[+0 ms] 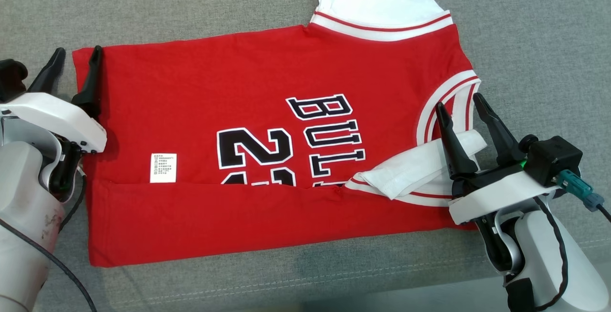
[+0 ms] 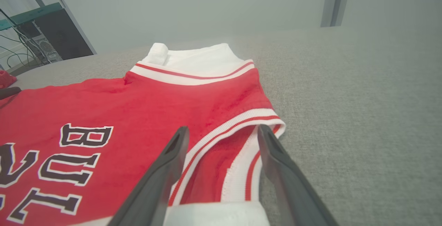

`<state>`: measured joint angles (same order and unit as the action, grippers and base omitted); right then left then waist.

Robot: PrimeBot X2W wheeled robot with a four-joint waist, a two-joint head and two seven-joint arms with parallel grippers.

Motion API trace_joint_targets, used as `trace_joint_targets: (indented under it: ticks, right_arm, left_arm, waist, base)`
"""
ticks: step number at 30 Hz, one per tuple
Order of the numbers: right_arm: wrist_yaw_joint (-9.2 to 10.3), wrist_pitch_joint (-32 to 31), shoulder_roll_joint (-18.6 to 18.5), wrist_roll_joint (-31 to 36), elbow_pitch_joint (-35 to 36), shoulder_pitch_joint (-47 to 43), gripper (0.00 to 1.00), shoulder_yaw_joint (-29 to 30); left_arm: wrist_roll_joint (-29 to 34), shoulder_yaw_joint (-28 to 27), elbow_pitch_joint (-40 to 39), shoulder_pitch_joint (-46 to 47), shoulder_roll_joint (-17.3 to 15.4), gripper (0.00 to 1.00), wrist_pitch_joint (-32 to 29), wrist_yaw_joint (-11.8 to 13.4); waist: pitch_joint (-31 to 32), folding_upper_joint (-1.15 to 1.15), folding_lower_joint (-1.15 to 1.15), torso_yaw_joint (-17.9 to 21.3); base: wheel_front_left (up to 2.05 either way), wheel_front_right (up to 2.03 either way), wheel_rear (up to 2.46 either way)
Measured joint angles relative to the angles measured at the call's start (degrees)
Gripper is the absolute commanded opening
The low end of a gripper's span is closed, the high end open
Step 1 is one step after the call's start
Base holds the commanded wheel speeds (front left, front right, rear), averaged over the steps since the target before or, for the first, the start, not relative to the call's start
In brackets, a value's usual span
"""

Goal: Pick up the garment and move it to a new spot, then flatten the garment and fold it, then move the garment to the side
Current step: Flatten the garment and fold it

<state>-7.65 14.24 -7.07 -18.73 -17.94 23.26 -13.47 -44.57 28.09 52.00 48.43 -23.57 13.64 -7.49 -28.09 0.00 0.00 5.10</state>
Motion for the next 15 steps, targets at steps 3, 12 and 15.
trace_joint_targets:
  ticks: [3,12,15]
  right_arm:
    - [0.0,0.0,-0.02,-0.24,-0.12,0.01,1.0,-0.1]
    - [0.0,0.0,-0.07,-0.58,-0.8,0.01,1.0,0.11]
    - [0.0,0.0,-0.07,-0.58,-0.84,0.05,1.0,0.08]
  left_arm:
    - [-2.81,0.91,-0.64,-0.01,-0.74,1.0,-0.48,0.0]
    - [-7.32,5.81,-3.0,-0.25,-2.13,0.93,-1.51,0.0]
    - [-8.58,6.55,-3.12,-0.31,-2.42,0.77,-1.24,0.0]
  waist:
    - [-0.13,0.0,0.0,0.19]
    - [0.03,0.0,0.0,0.14]
    - [0.05,0.0,0.0,-0.05]
  base:
    - [0.0,0.0,0.0]
    - [0.0,0.0,0.0]
    - [0.0,0.0,0.0]
